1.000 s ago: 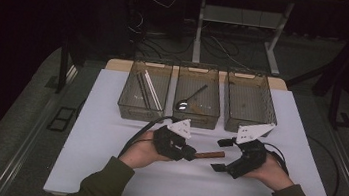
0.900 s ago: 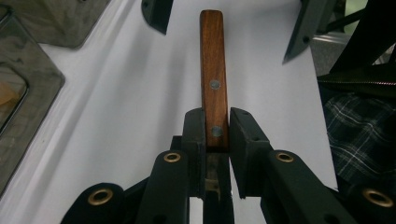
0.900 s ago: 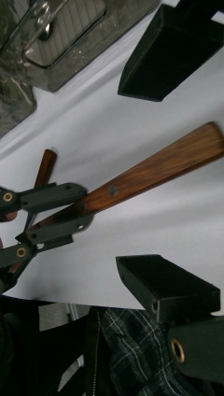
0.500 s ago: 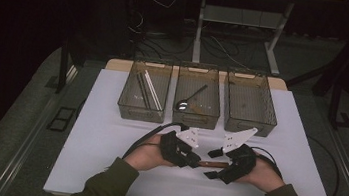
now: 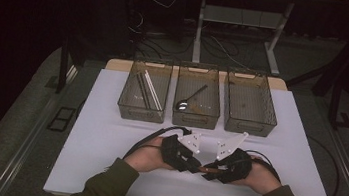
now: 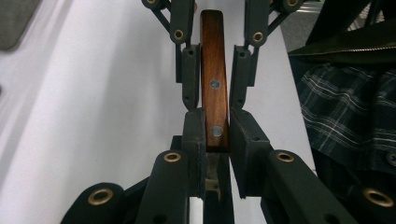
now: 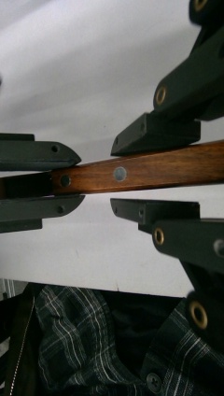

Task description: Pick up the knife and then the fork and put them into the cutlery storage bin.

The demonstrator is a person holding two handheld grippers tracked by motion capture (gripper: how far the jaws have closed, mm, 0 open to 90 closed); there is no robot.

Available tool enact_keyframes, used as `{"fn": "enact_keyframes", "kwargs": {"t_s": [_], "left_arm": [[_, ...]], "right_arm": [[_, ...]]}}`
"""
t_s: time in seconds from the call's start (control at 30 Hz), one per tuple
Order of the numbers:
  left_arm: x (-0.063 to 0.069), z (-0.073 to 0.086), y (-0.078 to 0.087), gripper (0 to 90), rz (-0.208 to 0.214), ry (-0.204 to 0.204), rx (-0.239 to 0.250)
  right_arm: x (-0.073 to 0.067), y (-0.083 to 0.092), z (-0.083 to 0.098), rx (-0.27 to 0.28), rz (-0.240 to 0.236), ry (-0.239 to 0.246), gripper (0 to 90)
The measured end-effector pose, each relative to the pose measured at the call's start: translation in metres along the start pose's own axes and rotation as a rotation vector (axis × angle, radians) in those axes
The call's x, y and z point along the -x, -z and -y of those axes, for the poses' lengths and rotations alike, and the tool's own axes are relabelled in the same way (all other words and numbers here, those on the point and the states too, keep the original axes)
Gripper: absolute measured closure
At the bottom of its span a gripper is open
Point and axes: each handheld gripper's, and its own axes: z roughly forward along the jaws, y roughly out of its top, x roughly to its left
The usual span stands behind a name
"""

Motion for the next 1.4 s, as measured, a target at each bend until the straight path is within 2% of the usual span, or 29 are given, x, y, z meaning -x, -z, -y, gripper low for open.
{"fn": "enact_keyframes", "kwargs": {"t_s": [0.4,0.57,0.6,0.7,0.73,0.83,0.97,1.03,1.17,1.3,1.4], "left_arm": [[0.001,0.0,-0.001,76.2,0.033,-0.022,-0.005],[0.001,0.002,-0.002,75.4,0.025,-0.017,0.011],[0.0,0.003,-0.001,74.2,0.017,-0.004,0.026],[-0.002,0.007,0.006,59.0,-0.03,0.028,0.075],[0.0,0.01,0.01,53.6,-0.045,0.062,0.096],[0.002,0.022,0.022,41.7,-0.119,0.119,0.154],[0.005,0.043,0.035,33.8,-0.225,0.2,0.212],[0.008,0.056,0.04,28.7,-0.277,0.23,0.21],[0.016,0.076,0.045,20.1,-0.344,0.285,0.211],[0.025,0.094,0.05,12.6,-0.408,0.319,0.213],[0.028,0.105,0.055,7.1,-0.439,0.349,0.238]], "right_arm": [[-0.005,-0.001,-0.001,-0.013,-0.022,0.031,75.5],[-0.005,-0.001,-0.001,-0.023,-0.022,0.012,75.7],[-0.005,0.0,-0.001,-0.015,-0.017,0.012,75.7],[-0.002,0.003,0.001,-0.016,0.0,-0.009,75.7],[-0.001,0.004,0.002,-0.011,0.007,-0.013,75.7],[0.002,0.008,0.005,-0.006,0.036,-0.031,75.7],[0.007,0.015,0.01,0.004,0.071,-0.062,75.7],[0.01,0.019,0.014,0.0,0.1,-0.089,75.7],[0.017,0.029,0.022,0.0,0.16,-0.155,75.7],[0.023,0.041,0.029,0.034,0.192,-0.219,75.6],[0.027,0.051,0.031,0.073,0.207,-0.265,75.6]]}}
